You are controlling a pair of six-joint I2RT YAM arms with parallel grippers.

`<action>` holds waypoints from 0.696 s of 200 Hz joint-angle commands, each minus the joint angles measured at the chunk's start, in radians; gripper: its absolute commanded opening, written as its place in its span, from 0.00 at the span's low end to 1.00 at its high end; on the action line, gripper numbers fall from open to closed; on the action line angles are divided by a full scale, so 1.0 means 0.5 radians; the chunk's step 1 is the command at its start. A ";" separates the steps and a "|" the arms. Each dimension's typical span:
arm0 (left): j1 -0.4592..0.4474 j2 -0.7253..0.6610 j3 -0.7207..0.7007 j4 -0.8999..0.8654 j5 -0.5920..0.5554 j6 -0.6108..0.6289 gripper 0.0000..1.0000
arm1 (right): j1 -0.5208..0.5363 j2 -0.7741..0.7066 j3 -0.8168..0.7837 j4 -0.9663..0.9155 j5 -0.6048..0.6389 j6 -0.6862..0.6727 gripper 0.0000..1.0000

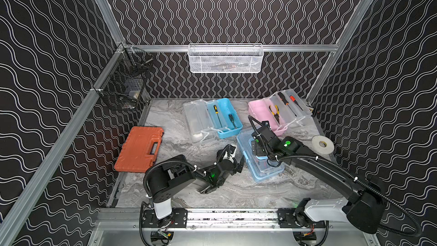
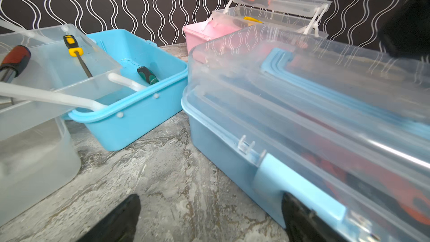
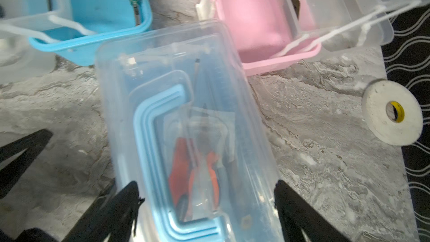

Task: Close toolboxes
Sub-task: Fasten the toolbox latch on the toolbox, then move the toolbox to the center of the board.

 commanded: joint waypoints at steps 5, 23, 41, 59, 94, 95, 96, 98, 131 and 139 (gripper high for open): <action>0.000 0.037 0.043 0.039 0.046 0.010 0.99 | -0.128 -0.035 -0.062 0.072 -0.249 -0.017 0.92; 0.000 0.051 0.064 0.031 0.061 0.006 0.99 | -0.199 -0.048 -0.134 0.161 -0.433 -0.048 0.92; 0.000 0.054 0.072 0.030 0.058 0.008 0.99 | -0.257 -0.037 -0.190 0.210 -0.573 -0.051 0.92; 0.000 0.051 0.078 0.011 0.062 0.012 0.99 | -0.299 -0.011 -0.237 0.241 -0.650 -0.061 0.92; -0.003 0.024 0.114 -0.036 0.094 0.010 0.99 | -0.309 0.112 -0.269 0.251 -0.806 -0.088 0.90; -0.003 0.025 0.116 -0.038 0.096 0.010 0.99 | -0.309 0.115 -0.271 0.255 -0.810 -0.088 0.90; -0.003 0.026 0.119 -0.039 0.095 0.009 0.99 | -0.309 0.118 -0.273 0.255 -0.814 -0.088 0.90; -0.003 0.026 0.122 -0.042 0.095 0.009 0.99 | -0.309 0.124 -0.277 0.258 -0.822 -0.090 0.90; -0.003 0.042 0.198 -0.081 0.125 0.016 0.99 | -0.309 0.190 -0.341 0.302 -0.916 -0.088 0.89; -0.003 0.051 0.217 -0.093 0.134 0.016 0.99 | -0.309 0.197 -0.355 0.307 -0.935 -0.085 0.89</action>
